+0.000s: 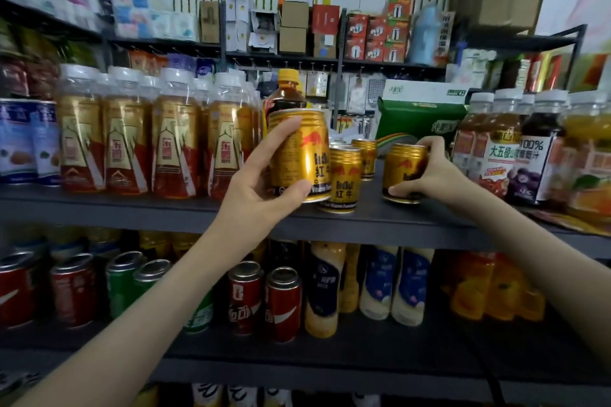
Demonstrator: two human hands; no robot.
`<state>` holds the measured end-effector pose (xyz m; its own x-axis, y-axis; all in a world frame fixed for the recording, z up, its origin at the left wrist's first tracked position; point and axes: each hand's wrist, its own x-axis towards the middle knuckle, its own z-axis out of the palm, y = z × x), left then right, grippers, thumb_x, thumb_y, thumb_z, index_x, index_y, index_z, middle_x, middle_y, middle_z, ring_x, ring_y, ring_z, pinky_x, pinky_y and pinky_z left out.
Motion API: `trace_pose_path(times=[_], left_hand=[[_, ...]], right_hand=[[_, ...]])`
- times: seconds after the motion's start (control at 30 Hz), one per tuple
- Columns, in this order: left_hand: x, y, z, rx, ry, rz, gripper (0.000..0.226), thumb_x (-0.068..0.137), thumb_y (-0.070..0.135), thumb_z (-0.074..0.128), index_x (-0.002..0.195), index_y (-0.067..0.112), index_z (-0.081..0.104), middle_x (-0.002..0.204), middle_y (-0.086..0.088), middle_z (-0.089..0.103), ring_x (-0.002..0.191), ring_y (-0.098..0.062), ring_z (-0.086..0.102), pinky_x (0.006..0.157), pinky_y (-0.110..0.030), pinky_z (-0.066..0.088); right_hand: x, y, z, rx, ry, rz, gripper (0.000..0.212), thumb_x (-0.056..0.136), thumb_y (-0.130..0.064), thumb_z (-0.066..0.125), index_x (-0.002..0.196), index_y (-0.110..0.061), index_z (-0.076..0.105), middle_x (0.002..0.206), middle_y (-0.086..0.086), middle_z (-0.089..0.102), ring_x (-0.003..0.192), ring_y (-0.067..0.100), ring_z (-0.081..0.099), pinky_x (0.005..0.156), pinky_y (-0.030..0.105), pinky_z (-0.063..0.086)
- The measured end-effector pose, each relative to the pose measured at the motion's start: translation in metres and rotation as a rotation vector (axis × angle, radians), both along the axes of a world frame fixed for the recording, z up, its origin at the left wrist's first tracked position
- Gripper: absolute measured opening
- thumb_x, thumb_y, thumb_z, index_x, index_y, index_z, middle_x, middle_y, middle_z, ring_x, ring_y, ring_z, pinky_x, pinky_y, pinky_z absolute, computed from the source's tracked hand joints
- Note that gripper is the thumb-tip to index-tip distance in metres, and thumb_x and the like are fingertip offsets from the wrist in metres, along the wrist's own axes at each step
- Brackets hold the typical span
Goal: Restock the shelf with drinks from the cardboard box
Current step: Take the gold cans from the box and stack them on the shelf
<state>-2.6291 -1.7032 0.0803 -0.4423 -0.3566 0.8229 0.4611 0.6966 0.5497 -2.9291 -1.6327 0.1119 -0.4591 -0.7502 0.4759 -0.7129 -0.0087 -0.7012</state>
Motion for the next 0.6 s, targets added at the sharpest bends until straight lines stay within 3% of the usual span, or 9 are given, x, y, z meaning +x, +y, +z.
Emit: trace_pose_path(times=[0.13, 0.33, 0.47, 0.6], left_hand=[[-0.027, 0.008, 0.0, 0.006, 0.075, 0.035, 0.062, 0.082, 0.015, 0.068, 0.129, 0.049, 0.047, 0.13, 0.026, 0.051, 0.117, -0.009, 0.055, 0.087, -0.021, 0.05], [-0.056, 0.022, 0.002, -0.005, 0.113, 0.121, 0.06, 0.08, 0.019, 0.063, 0.132, 0.04, 0.043, 0.128, 0.03, 0.05, 0.117, -0.007, 0.055, 0.086, -0.019, 0.05], [-0.062, 0.026, 0.008, -0.006, 0.113, 0.18, 0.062, 0.083, 0.01, 0.067, 0.132, 0.04, 0.042, 0.124, 0.033, 0.05, 0.113, -0.004, 0.056, 0.083, -0.019, 0.05], [-0.062, 0.023, 0.015, -0.015, 0.131, 0.187, 0.06, 0.08, 0.019, 0.064, 0.129, 0.048, 0.046, 0.131, 0.025, 0.048, 0.114, -0.009, 0.055, 0.084, -0.021, 0.051]], right_hand=[[-0.024, -0.026, 0.007, 0.094, 0.056, 0.098, 0.086, 0.065, -0.01, 0.087, 0.123, -0.017, 0.022, 0.109, 0.005, 0.048, 0.096, 0.018, 0.055, 0.067, 0.02, 0.048], [-0.051, -0.066, 0.015, 0.23, 0.162, 0.169, 0.088, 0.066, -0.019, 0.087, 0.122, -0.02, 0.02, 0.116, 0.01, 0.048, 0.106, 0.025, 0.054, 0.088, 0.038, 0.05], [-0.054, -0.079, 0.019, 0.297, 0.181, 0.205, 0.092, 0.07, -0.021, 0.085, 0.133, -0.017, 0.017, 0.122, 0.01, 0.046, 0.112, 0.026, 0.051, 0.089, 0.036, 0.048], [-0.05, -0.091, 0.02, 0.307, 0.21, 0.193, 0.099, 0.07, -0.021, 0.085, 0.139, -0.016, 0.013, 0.125, 0.01, 0.044, 0.113, 0.026, 0.049, 0.09, 0.035, 0.045]])
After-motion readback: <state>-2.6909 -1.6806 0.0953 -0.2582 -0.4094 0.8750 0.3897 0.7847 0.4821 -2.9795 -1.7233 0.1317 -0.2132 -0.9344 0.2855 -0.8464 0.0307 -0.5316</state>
